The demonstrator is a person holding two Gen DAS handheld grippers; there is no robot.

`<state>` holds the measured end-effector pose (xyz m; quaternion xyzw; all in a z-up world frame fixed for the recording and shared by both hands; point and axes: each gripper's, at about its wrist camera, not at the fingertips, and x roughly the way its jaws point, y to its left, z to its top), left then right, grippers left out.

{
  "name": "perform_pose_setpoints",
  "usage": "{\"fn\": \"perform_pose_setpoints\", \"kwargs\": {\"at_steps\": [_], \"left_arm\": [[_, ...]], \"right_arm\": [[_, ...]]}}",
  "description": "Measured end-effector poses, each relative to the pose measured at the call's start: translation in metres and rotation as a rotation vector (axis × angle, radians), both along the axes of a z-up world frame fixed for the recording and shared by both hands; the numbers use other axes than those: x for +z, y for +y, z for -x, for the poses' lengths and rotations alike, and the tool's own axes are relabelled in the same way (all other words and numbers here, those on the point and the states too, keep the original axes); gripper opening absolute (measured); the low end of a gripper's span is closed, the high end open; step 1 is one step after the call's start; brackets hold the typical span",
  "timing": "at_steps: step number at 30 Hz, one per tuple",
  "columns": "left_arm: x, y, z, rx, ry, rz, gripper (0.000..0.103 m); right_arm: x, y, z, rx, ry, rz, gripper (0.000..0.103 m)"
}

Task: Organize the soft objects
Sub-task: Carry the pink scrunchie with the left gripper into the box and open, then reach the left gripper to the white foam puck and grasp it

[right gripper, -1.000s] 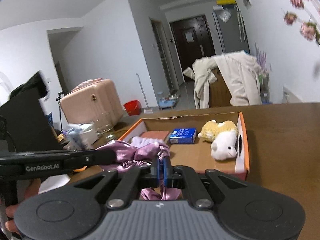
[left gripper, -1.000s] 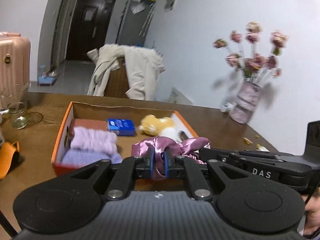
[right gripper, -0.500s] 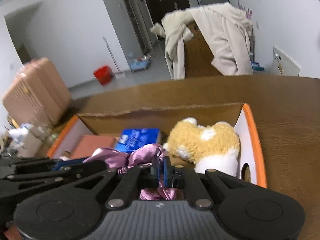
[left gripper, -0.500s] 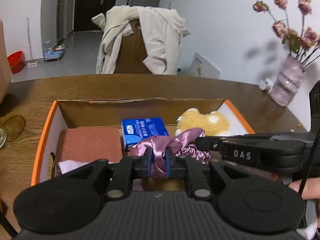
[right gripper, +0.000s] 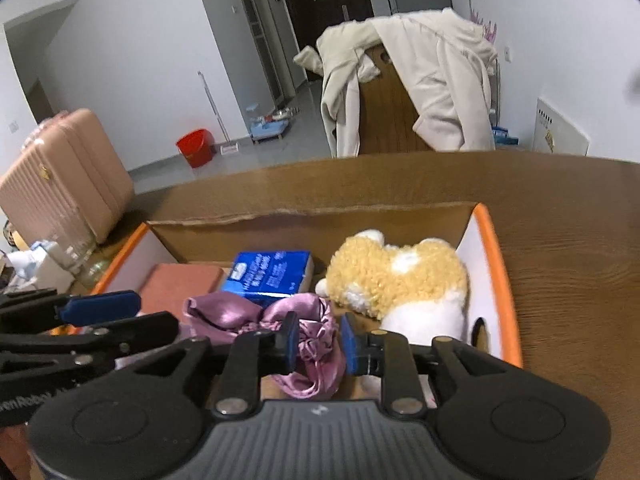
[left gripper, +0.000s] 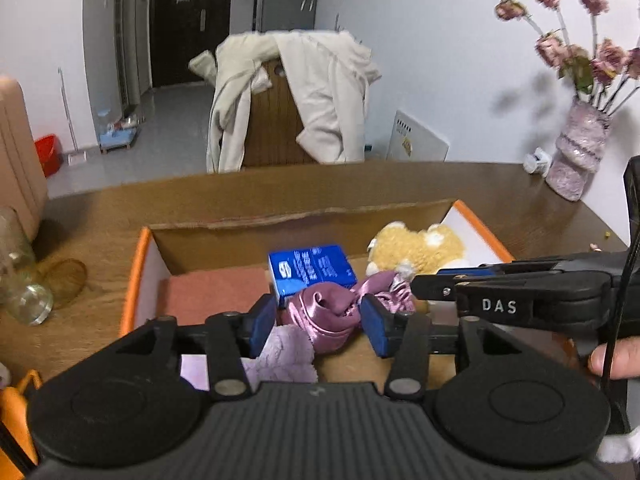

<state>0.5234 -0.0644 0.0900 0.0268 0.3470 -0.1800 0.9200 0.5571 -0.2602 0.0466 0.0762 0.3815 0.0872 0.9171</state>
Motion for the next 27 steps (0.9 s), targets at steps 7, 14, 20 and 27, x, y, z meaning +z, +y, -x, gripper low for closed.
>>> {"fn": "perform_pose_setpoints", "kwargs": {"at_steps": [7, 14, 20, 27], "left_arm": [[0.046, 0.018, 0.068, -0.001, -0.114, 0.004, 0.058], [0.074, 0.031, 0.147, 0.039, -0.254, 0.002, 0.068], [0.071, 0.036, 0.225, 0.063, -0.386, -0.015, 0.081], [0.043, 0.042, 0.315, 0.035, -0.456, 0.018, 0.090]], "right_arm": [[0.053, -0.010, 0.068, 0.040, -0.102, -0.006, 0.039], [0.082, -0.016, 0.157, 0.042, -0.222, 0.032, 0.051], [0.085, -0.012, 0.242, 0.047, -0.343, 0.104, 0.065], [0.058, 0.003, 0.332, 0.104, -0.397, 0.096, 0.079]]}}
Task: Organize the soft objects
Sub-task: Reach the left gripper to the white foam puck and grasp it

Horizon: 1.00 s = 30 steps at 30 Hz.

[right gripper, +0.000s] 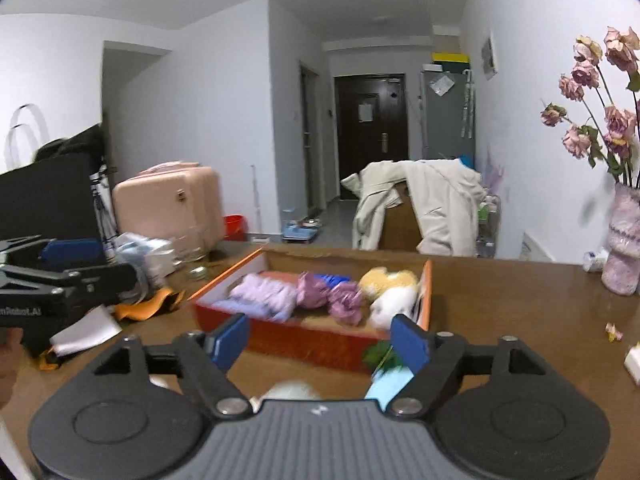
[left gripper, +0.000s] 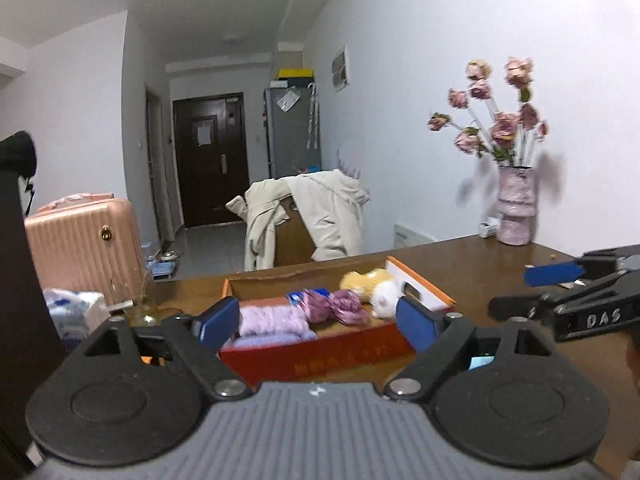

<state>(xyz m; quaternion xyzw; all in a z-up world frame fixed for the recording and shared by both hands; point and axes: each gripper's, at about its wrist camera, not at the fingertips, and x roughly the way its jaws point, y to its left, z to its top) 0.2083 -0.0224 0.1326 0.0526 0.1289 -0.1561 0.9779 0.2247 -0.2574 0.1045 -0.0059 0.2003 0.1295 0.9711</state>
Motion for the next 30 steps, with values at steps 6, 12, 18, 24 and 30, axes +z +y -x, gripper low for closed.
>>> {"fn": "perform_pose_setpoints", "kwargs": {"at_steps": [6, 12, 18, 24, 30], "left_arm": [[-0.035, 0.019, 0.056, 0.001, 0.012, 0.064, 0.098], [-0.053, 0.026, 0.089, 0.042, 0.014, 0.044, 0.098], [-0.062, 0.033, 0.100, 0.051, 0.039, 0.055, 0.098], [-0.068, 0.036, 0.092, 0.078, 0.072, 0.058, 0.098], [-0.076, 0.040, 0.075, 0.103, 0.122, 0.059, 0.098]], "right_arm": [[-0.040, 0.014, 0.054, 0.043, 0.040, -0.067, 0.080], [-0.057, 0.028, 0.085, 0.031, 0.040, 0.011, 0.081], [-0.063, 0.036, 0.094, 0.059, 0.065, -0.010, 0.081], [-0.063, 0.041, 0.093, 0.059, 0.064, -0.007, 0.080], [-0.067, 0.035, 0.075, 0.015, 0.087, -0.034, 0.079]]}}
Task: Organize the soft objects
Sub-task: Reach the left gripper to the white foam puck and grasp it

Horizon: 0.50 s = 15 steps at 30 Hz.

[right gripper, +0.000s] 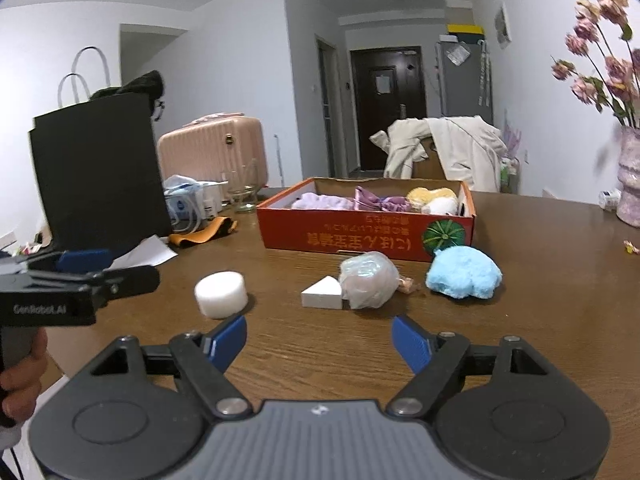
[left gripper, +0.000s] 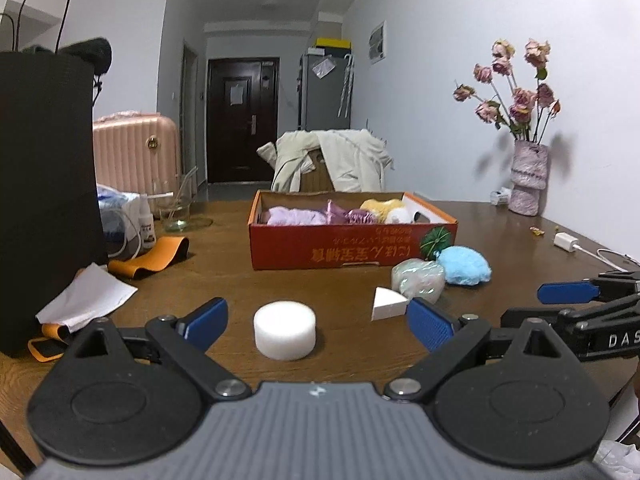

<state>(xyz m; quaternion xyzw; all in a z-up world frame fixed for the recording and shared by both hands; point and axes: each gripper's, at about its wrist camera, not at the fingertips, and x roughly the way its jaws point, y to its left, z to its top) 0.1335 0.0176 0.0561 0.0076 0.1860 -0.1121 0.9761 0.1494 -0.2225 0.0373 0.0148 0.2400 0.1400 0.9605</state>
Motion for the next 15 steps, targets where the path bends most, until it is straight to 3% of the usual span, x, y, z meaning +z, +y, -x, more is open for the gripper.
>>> {"fn": "perform_pose_setpoints", "kwargs": {"at_steps": [7, 15], "left_arm": [[-0.014, 0.002, -0.033, 0.018, 0.078, -0.008, 0.096], [-0.033, 0.006, -0.081, 0.051, 0.177, 0.002, 0.087]], "right_arm": [[-0.011, -0.007, -0.029, -0.039, 0.048, -0.013, 0.074], [-0.019, 0.000, -0.076, -0.045, 0.067, -0.002, 0.073]]}}
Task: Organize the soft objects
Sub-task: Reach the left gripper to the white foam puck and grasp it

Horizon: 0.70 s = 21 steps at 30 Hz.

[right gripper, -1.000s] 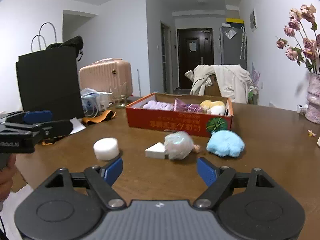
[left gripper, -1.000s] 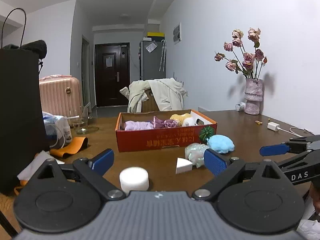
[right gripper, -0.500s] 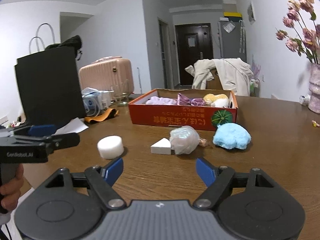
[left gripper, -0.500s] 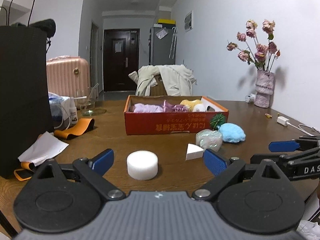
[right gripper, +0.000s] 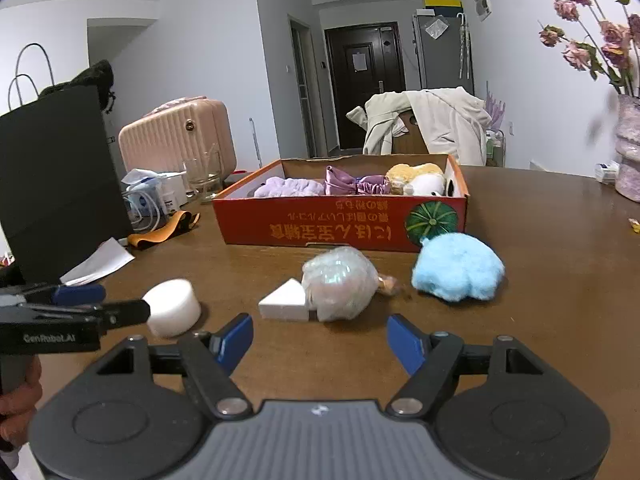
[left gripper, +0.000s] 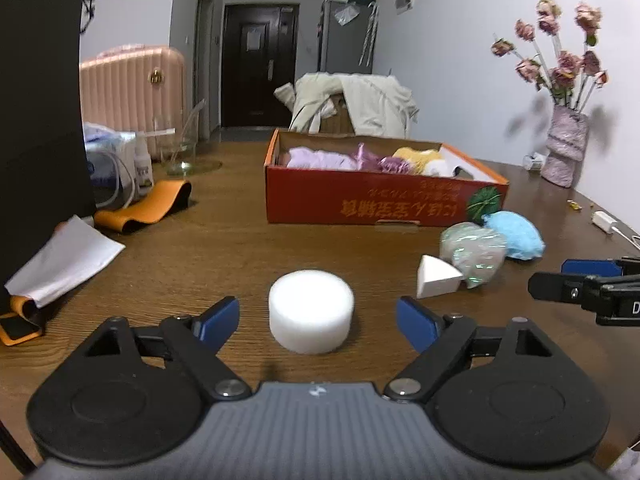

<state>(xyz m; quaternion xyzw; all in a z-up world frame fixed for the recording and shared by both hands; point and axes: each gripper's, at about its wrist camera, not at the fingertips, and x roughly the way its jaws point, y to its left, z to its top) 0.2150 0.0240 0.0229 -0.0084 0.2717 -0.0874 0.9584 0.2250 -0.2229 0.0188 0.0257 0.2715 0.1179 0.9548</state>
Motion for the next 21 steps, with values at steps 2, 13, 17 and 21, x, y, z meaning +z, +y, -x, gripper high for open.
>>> {"fn": "perform_pose_setpoints", "kwargs": {"at_steps": [2, 13, 17, 21], "left_arm": [[-0.003, 0.001, -0.009, -0.002, 0.012, 0.005, 0.086], [-0.019, 0.005, -0.046, -0.005, 0.083, 0.019, 0.059], [-0.019, 0.004, -0.049, -0.008, 0.080, 0.028, 0.057], [-0.019, 0.004, -0.049, -0.005, 0.079, 0.027, 0.056]], "right_arm": [[-0.002, 0.002, -0.014, 0.000, 0.001, -0.002, 0.073], [-0.016, 0.006, -0.081, -0.036, 0.031, -0.015, 0.066], [-0.020, 0.007, -0.091, -0.021, 0.058, -0.046, 0.044], [-0.023, 0.006, -0.090, -0.026, 0.056, -0.041, 0.035]]}}
